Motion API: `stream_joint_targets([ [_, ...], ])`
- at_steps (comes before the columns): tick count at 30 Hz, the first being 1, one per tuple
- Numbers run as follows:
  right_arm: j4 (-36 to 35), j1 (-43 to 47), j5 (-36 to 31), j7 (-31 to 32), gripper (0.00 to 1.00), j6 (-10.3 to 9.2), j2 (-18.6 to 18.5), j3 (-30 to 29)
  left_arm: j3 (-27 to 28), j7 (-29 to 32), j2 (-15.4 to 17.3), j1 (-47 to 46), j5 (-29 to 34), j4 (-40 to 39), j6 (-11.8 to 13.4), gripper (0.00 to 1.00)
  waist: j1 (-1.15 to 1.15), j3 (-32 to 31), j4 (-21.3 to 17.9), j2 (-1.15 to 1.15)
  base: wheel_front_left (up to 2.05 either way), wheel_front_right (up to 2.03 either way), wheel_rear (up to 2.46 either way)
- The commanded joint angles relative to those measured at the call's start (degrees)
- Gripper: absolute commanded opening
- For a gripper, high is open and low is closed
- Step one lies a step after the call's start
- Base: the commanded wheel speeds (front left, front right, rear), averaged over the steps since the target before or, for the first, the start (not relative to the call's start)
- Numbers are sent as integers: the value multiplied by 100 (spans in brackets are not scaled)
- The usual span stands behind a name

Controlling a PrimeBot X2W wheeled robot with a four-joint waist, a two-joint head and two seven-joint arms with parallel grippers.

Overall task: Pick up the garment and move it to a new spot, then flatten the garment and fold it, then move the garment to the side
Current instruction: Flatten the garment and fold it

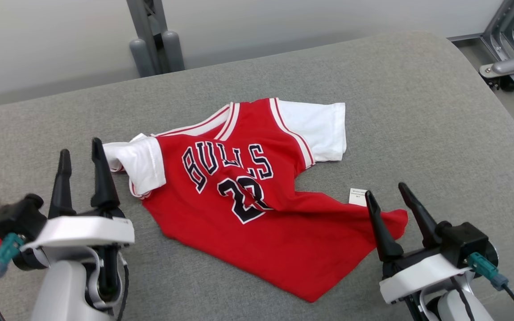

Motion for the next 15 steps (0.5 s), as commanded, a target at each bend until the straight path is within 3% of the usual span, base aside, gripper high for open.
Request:
stream_joint_targets([
  [1,71,41,-18,-8,100,1,-29,2,-48,-23,25,149,124,-133,8,100,0,-36,51,0,0,0,0],
  [15,2107,-124,478,-6,100,1,-32,-156,-899,-24,27,1384,1223,-1383,401,100,0,-226,564,0,0,0,0],
])
